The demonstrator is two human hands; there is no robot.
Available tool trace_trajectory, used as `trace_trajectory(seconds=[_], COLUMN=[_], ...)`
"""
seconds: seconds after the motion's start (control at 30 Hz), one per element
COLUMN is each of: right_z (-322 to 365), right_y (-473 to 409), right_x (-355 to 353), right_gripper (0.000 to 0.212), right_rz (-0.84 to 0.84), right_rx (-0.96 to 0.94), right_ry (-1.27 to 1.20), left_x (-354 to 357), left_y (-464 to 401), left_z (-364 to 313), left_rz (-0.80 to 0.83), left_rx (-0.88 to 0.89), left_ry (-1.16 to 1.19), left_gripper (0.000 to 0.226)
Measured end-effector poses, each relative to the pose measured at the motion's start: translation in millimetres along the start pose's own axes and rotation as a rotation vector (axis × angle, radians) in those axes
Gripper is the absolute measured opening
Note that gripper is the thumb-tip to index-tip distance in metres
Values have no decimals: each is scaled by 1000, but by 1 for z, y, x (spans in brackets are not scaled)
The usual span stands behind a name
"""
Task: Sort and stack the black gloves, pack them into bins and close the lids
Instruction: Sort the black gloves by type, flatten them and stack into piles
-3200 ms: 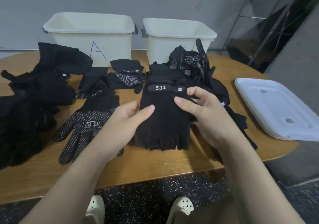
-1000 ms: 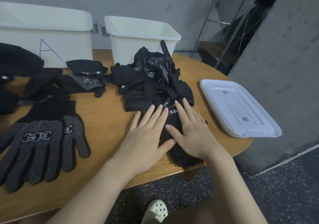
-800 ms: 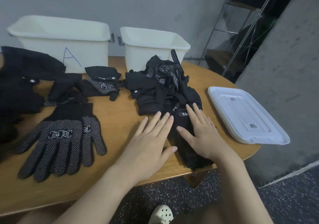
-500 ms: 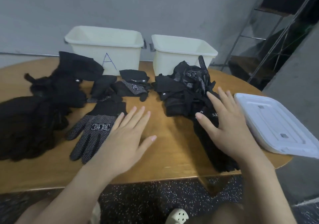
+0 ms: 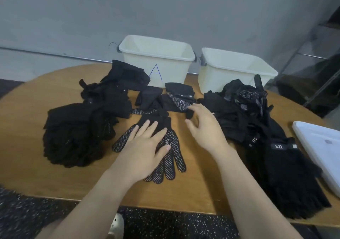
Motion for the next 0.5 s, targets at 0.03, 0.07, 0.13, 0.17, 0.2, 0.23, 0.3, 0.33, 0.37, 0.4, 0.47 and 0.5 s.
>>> trace_trajectory(seconds=[0.03, 0.07, 0.13, 0.17, 0.2, 0.23, 0.3, 0.33, 0.37, 0.4, 0.47, 0.5], right_z=[2, 3, 8, 10, 10, 9, 6, 5, 4, 3, 3, 5], right_y=[-9, -18, -33, -39, -44, -48, -56, -60, -62, -64, -65, -65], right_x=[7, 13, 26, 31, 35, 38, 41, 41, 41, 40, 34, 30], right_gripper=[47, 49, 49, 48, 45, 41, 34, 30, 26, 23, 19, 18], right_rz=[-8, -7, 8, 9, -2, -24, -77, -101, -127, -154, -211, -237], right_rx=[-16, -27, -22, -13, -5, 4, 20, 23, 25, 27, 19, 8], right_ry=[30, 82, 233, 295, 333, 352, 348, 333, 313, 288, 213, 160], left_x=[0, 0, -1, -1, -2, -3, -3, -3, -3, -3, -4, -5], left_y=[-2, -3, -5, -6, -7, -8, -10, -9, -9, -9, -10, -10], left_z=[2, 3, 7, 8, 10, 12, 15, 15, 16, 16, 15, 15], left_rz=[5, 9, 21, 25, 25, 24, 22, 22, 26, 31, 33, 27], left_rx=[4, 8, 18, 24, 28, 29, 32, 32, 30, 28, 24, 23], left_ry=[3, 10, 38, 48, 52, 53, 54, 58, 62, 67, 75, 77], left_gripper=[64, 64, 65, 66, 66, 66, 65, 65, 64, 64, 64, 64])
Point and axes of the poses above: each hand's wrist, its own y-axis away from the middle knuckle, its own x-axis out of the palm, z = x × y, the point moved 4 cm from there along -y, towards the middle knuckle, and after that the axes turned 4 degrees about x, right-handed, at the moved point
